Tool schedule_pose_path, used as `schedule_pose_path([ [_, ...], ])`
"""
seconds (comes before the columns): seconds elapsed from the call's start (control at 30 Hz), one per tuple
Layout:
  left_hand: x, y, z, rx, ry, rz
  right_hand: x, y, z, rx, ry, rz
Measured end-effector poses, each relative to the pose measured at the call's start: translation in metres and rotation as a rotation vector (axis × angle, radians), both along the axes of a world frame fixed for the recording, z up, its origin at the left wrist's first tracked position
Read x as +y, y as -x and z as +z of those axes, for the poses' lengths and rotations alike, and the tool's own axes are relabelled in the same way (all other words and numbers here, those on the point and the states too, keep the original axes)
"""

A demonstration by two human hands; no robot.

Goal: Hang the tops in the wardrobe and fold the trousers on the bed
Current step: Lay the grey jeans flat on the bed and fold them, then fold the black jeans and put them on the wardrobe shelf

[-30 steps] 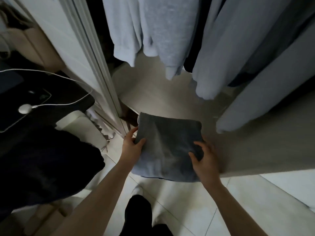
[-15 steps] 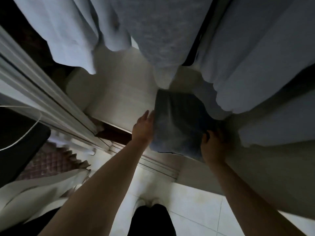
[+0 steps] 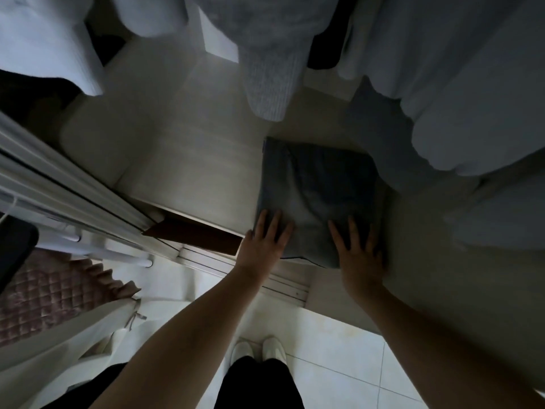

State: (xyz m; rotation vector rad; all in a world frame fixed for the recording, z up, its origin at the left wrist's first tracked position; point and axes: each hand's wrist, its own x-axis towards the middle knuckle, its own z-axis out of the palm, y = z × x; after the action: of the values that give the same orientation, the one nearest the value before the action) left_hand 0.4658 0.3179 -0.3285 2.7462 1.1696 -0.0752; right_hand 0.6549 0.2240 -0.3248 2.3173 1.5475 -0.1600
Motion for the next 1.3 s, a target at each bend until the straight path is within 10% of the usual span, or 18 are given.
schedule_pose_path([
  [0.3, 0.044, -0.034, -0.008, 0.101, 0.070, -0.073, 0.010, -0.006, 0.012, -0.112, -0.261, -0.085],
  [0.77, 0.020, -0.012, -0.010, 0.186, 0.178, -0.069, -0.008, 0.005, 0.000, 0.070, 0.061, -0.124],
  [1.3, -0.114, 0.127, 0.155, -0.314, 0.176, 0.627, -0.034, 0.142, 0.149, 0.571, -0.133, 0.448],
])
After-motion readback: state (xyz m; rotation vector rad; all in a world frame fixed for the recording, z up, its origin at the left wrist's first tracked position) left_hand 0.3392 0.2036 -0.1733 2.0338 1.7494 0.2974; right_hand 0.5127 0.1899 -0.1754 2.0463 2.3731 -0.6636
